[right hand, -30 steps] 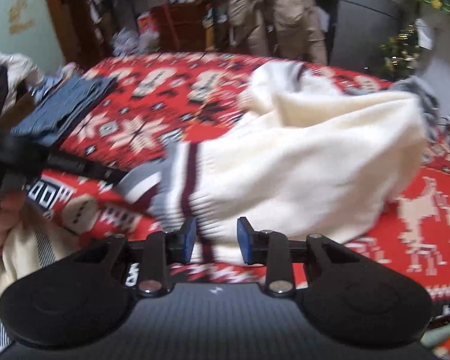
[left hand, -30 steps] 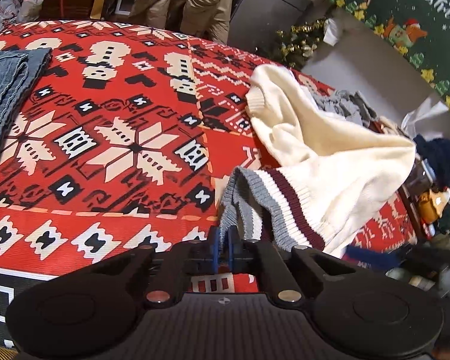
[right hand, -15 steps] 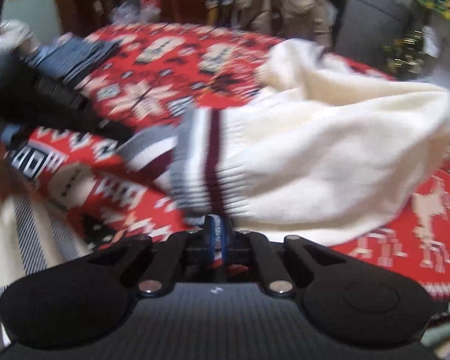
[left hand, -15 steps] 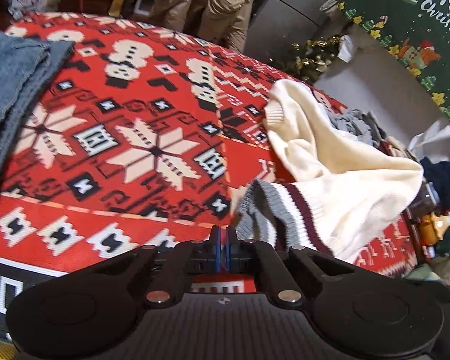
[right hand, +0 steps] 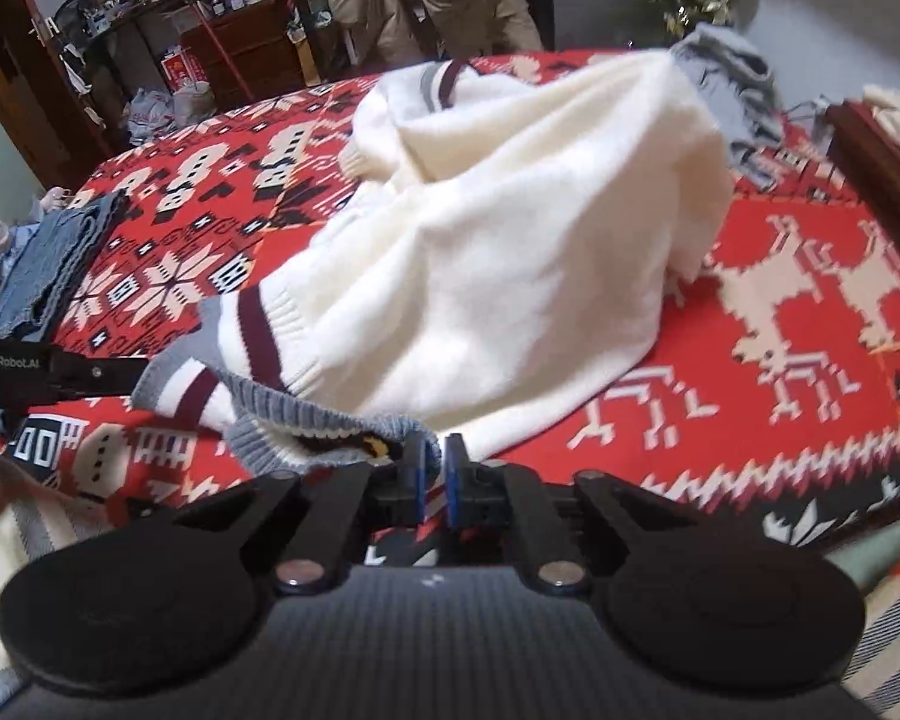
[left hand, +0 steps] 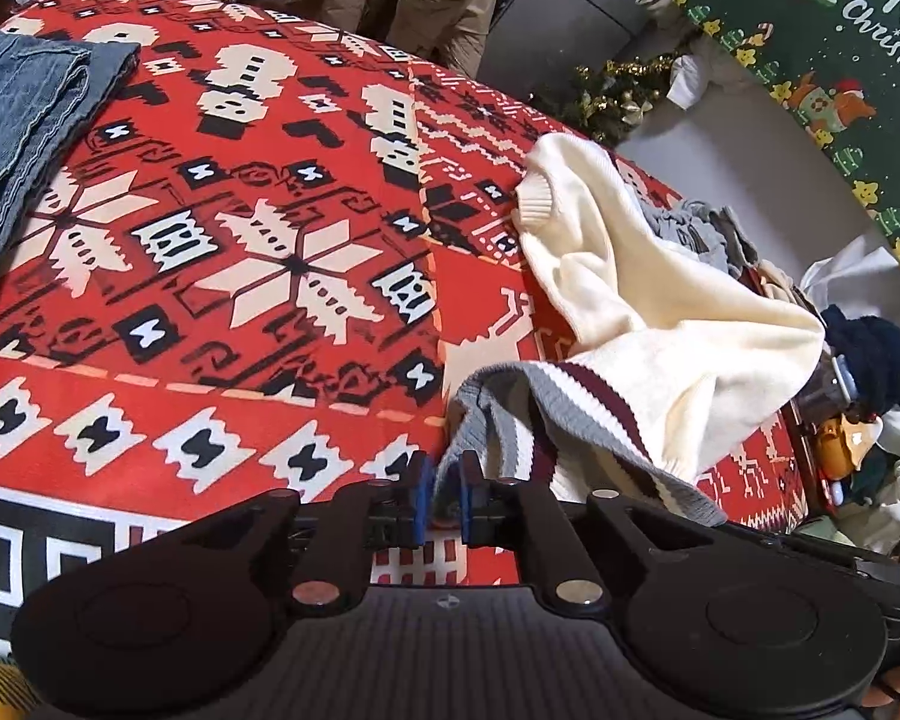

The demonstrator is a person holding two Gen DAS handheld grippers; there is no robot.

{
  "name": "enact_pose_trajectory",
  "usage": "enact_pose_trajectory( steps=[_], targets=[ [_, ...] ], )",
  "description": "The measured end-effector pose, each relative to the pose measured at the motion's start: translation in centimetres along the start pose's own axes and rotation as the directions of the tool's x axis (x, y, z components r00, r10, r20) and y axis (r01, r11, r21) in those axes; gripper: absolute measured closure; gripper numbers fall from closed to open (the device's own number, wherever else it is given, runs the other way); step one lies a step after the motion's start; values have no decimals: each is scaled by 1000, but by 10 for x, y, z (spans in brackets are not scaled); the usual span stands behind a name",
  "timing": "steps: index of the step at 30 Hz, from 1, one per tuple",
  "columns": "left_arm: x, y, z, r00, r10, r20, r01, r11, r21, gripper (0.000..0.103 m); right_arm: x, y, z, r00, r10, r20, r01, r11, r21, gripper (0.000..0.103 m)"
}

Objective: Fold clothes
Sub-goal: 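Lift the sweater by its hem with both grippers, spreading it wide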

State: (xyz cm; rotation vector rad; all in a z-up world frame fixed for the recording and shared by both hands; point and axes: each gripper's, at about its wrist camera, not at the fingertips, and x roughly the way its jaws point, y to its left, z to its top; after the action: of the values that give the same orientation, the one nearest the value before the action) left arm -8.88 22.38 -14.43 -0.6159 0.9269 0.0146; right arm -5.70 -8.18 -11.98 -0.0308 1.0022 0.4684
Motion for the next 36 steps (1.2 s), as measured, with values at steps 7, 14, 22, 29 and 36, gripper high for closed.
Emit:
enact_pose_trajectory(
  steps=[7, 14, 22, 29, 36],
  targets=[
    [3, 6, 0, 1000, -4, -25, 3, 999, -44, 95, 8, -19, -5, 993, 115, -13, -111, 980, 163, 82],
    [3, 5, -1, 1000, -1, -25, 0, 999, -43, 95, 8, 1, -3, 986, 167, 9, -167, 983, 80, 74],
    [3, 7, 0, 1000, 1, -24, -3, 999, -52, 92, 23, 27, -10, 999, 8, -45, -9, 999, -40, 73],
    [3, 8, 0, 1000, 3, -24, -5, 998, -61, 92, 20, -6, -9, 992, 128, -23, -122, 977, 174, 66],
    [4, 9, 1, 1000, 4, -28, -6, 998, -64, 92, 29, -24, -12, 975, 223, -20, -203, 919, 339, 66]
  ],
)
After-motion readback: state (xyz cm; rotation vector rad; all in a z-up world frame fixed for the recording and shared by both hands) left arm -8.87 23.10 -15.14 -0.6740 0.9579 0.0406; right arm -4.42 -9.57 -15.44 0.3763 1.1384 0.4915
